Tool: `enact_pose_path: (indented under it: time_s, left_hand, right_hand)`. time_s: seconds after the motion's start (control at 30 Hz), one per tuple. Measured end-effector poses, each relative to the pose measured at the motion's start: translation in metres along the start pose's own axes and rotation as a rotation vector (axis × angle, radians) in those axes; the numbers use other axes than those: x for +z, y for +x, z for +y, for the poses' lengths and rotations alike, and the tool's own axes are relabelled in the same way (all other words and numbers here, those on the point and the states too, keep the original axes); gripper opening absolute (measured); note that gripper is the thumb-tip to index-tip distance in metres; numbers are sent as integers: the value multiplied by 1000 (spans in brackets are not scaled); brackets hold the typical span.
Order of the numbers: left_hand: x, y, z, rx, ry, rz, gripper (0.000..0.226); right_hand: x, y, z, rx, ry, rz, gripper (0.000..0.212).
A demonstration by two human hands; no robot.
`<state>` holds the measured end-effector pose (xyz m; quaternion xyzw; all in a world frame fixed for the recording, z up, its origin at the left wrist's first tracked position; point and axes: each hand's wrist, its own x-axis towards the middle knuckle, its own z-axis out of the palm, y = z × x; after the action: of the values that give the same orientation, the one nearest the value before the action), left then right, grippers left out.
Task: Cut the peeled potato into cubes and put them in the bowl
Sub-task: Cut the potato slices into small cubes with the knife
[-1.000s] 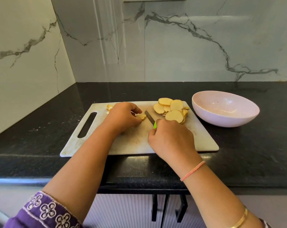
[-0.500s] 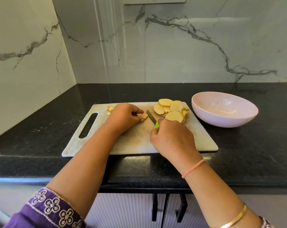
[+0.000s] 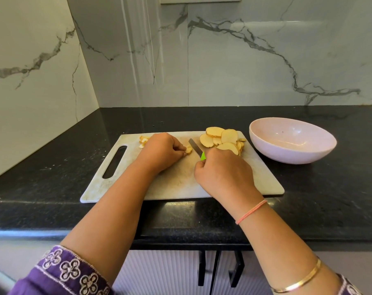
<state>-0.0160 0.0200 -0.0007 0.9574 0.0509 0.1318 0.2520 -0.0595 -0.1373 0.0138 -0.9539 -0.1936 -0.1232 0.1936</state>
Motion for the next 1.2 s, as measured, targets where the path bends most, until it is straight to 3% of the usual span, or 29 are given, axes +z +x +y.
enact_pose_path:
  time_s: [0.73,0.93,1.07,1.2]
  left_hand:
    - [8,-1,6,-57,-36,52,14]
    - [5,-1,2,-55,-31,63,15]
    - [6,-5,-5,-40,-77,54,16]
    - [2,-5,-9,-57,-119,25,21]
  right_hand:
    - [-17,0,-21,-51,-178,-135,13]
    - [-29,-22,-28,-148,-190,-124,17]
    - [-34,-25,-20,-74,-175,-139,32]
    - [-34,-25,-15,-16,-100,-36,31]
